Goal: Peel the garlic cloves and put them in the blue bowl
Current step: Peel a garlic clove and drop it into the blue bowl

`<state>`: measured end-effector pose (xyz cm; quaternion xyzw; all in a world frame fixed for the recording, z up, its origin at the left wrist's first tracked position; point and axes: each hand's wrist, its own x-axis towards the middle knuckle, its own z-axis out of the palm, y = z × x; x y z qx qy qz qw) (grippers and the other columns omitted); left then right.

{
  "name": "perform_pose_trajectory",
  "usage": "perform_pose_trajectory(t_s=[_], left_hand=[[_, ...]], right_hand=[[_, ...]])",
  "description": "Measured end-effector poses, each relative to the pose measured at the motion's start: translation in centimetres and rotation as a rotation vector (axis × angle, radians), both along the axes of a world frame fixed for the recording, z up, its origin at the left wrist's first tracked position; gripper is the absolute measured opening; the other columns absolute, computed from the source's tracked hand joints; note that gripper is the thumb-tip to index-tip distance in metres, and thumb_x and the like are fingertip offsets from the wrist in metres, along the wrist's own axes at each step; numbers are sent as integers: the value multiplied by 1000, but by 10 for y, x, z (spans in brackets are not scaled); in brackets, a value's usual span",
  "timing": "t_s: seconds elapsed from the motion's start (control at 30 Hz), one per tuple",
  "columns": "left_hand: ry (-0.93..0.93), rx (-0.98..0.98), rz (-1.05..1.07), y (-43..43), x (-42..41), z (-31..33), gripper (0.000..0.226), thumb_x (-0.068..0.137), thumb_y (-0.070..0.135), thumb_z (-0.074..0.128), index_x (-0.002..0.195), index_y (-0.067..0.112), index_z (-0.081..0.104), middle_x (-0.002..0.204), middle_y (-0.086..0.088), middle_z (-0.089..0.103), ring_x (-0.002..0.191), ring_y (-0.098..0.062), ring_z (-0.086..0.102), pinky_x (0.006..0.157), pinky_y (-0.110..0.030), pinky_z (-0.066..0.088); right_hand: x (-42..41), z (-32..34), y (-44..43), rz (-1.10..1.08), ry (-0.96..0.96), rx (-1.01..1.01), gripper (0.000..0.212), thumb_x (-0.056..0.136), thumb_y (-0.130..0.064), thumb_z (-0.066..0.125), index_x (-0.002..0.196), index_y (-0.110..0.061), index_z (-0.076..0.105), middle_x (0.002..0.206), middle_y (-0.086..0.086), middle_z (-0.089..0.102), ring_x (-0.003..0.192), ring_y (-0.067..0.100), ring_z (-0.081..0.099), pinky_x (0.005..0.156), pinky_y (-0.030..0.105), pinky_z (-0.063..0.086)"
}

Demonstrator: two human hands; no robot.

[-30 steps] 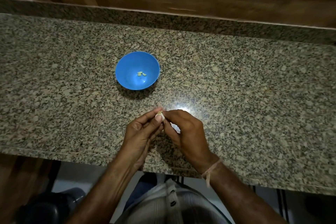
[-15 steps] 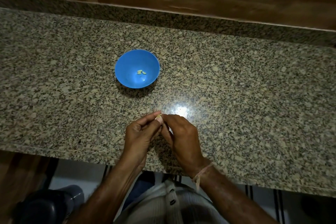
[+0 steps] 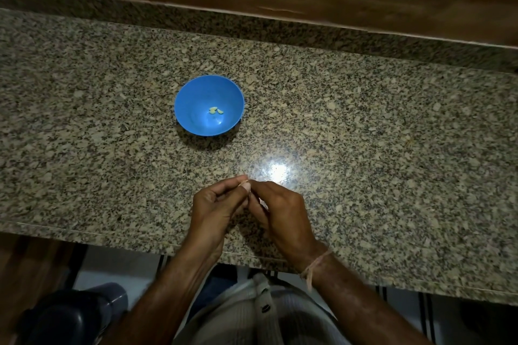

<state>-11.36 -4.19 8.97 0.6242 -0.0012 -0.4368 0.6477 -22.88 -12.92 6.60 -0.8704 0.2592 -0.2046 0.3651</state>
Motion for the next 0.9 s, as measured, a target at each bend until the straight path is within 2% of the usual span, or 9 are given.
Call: perform_pose_trajectory(t_s=[0.27, 0.57, 0.9], left_hand=[[26, 29, 21, -2, -3, -12, 25, 94, 3, 72, 119, 2, 75, 116, -11, 78, 109, -20, 75, 83, -22, 60], [64, 49, 30, -4, -2, -15, 24, 94, 2, 71, 118, 2, 75, 112, -10, 79, 106, -17, 76, 81, -20, 60], [105, 75, 29, -8, 1, -16, 21, 95, 2, 70, 115, 1, 75, 108, -9, 80, 102, -15, 77, 79, -21, 60]], right_hand=[[0, -8, 5, -53, 25, -31, 33, 108, -40, 50, 126, -20, 70, 96, 1, 74, 80, 18, 69, 66, 39, 57], [0, -16, -1, -17, 23, -6, 32, 107, -41, 56, 129, -22, 70, 101, -1, 76, 85, 17, 71, 69, 38, 58], [-1, -17, -8, 16, 7, -27, 40, 107, -47, 49, 128, -20, 70, 95, -2, 74, 79, 14, 68, 67, 35, 56]])
